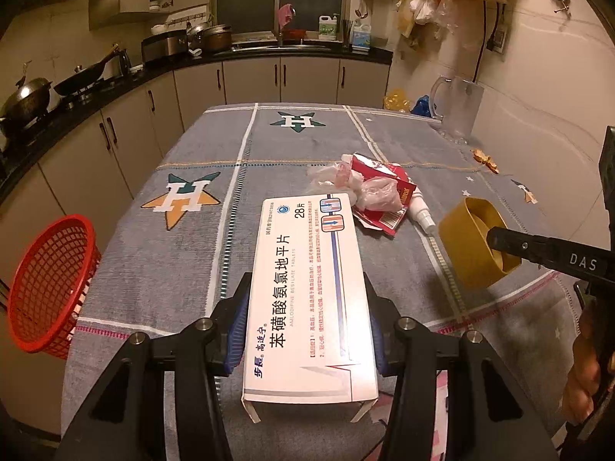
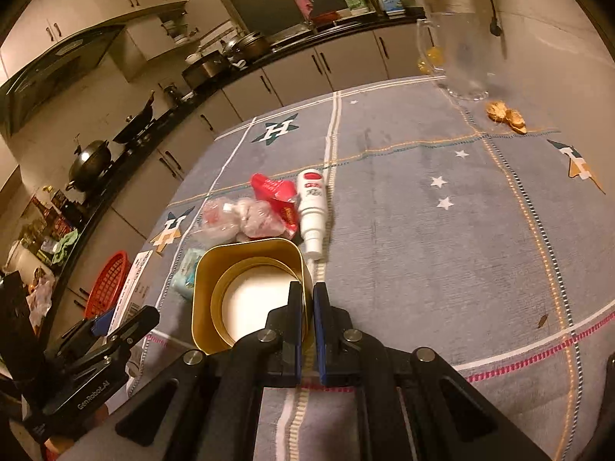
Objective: Collect trash
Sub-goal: 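Grasp the gold tin lid with the right gripper while the left holds the box, then carry the medicine box and gold tin lid to the red basket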
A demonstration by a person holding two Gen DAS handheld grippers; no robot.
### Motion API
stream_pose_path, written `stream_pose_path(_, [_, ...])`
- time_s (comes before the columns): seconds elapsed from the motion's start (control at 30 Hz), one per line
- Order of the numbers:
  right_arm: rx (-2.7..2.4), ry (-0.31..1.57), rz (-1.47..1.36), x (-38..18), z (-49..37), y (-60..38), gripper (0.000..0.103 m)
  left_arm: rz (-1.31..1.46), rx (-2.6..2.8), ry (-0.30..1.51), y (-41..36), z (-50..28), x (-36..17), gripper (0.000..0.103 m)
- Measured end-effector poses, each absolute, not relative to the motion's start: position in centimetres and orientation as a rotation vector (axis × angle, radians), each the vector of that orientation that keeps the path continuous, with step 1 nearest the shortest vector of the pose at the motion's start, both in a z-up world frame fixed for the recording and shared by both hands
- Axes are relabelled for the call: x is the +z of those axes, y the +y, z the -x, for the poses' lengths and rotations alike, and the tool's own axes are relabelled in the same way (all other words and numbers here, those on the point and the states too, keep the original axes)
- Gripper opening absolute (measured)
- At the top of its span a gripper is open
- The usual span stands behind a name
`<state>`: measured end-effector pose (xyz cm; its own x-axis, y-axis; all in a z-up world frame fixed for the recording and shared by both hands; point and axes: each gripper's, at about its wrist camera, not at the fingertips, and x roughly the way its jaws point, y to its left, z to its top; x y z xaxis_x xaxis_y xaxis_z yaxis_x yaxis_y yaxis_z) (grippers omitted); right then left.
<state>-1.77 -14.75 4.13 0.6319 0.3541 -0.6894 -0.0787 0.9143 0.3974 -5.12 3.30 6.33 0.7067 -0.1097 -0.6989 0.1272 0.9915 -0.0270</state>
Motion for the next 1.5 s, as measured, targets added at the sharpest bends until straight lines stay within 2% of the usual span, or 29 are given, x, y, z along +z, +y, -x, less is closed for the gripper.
stream_pose_path(0.83, [0.358, 0.880, -0.243, 4.8, 1.1, -8.2, 0.007, 0.019, -0.060, 0.762, 7.6, 6.3, 6.4, 0.049])
stream_pose_path(1.5, [0.483, 0.899, -0.160, 6.0, -0.4, -0.2, 0.007, 0.096, 0.066, 0.729, 15.5, 7.5, 7.1, 0.049])
